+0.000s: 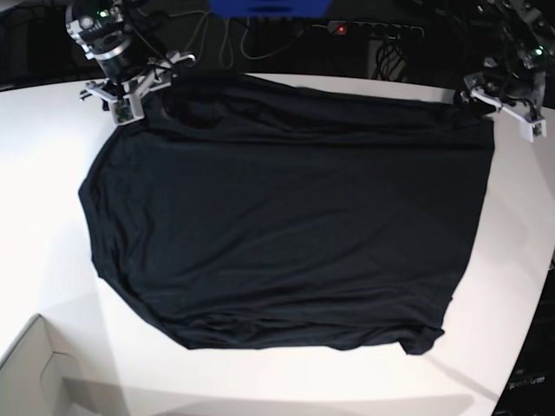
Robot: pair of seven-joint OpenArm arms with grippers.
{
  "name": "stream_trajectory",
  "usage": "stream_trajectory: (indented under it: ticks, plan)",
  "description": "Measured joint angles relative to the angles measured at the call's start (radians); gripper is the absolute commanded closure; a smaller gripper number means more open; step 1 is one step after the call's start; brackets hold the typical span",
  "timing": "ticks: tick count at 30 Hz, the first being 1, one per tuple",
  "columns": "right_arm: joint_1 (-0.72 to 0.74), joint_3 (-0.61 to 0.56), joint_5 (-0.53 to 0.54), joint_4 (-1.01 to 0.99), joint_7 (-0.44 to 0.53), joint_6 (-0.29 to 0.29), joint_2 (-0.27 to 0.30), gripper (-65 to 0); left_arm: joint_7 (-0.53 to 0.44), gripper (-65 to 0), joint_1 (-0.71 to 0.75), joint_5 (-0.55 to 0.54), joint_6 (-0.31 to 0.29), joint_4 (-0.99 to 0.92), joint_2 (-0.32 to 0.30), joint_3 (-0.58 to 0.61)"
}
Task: Layout the t-shirt on the table in an organized manner, then fold the t-shirt properly
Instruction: 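Grasp the shirt's edge corners with both grippers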
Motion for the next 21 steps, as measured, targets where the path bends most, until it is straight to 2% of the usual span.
stream_trajectory:
  ticks: [7, 13, 14, 18, 21]
  plan:
    - [-0.013, 0.001, 0.000, 0.000, -0.002, 0.000, 0.000, -27.5, -0.004, -41.4, 0.016, -0.007, 0.002, -0.002, 0.013, 0.082]
    - [-0.029, 0.001, 0.000, 0.000, -0.003, 0.000, 0.000, -27.4, -0.063, -40.5, 0.016, -0.004, 0.002, -0.006, 0.013, 0.155]
    - [-0.028, 0.001, 0.000, 0.000, -0.003, 0.000, 0.000, -27.4, -0.068, -38.8, 0.016, -0.004, 0.001, -0.006, 0.014, 0.156]
    - [-0.055, 0.001, 0.000, 0.000, 0.004, 0.000, 0.000, -27.4, -0.079, -24.2, 0.014, 0.002, 0.001, -0.072, 0.004, 0.154]
    - [-0.061, 0.000, 0.000, 0.000, -0.003, 0.000, -0.001, -27.4, -0.108, -19.9, 0.006, -0.024, -0.005, -0.123, -0.008, 0.148]
